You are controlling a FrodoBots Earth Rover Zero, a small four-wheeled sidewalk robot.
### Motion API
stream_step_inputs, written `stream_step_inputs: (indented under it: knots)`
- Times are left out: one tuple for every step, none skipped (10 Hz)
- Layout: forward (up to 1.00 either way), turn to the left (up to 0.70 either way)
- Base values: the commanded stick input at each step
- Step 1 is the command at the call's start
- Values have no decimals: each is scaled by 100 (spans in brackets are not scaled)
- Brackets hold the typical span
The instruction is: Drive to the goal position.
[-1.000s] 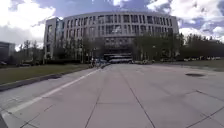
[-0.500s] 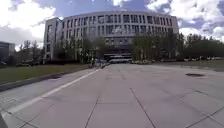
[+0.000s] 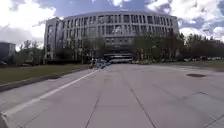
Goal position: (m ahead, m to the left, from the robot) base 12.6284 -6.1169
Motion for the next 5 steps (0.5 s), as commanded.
stream_step_inputs:
  knots:
    - [70, 0]
    - [70, 0]
    - [70, 0]
    - [70, 0]
    - [70, 0]
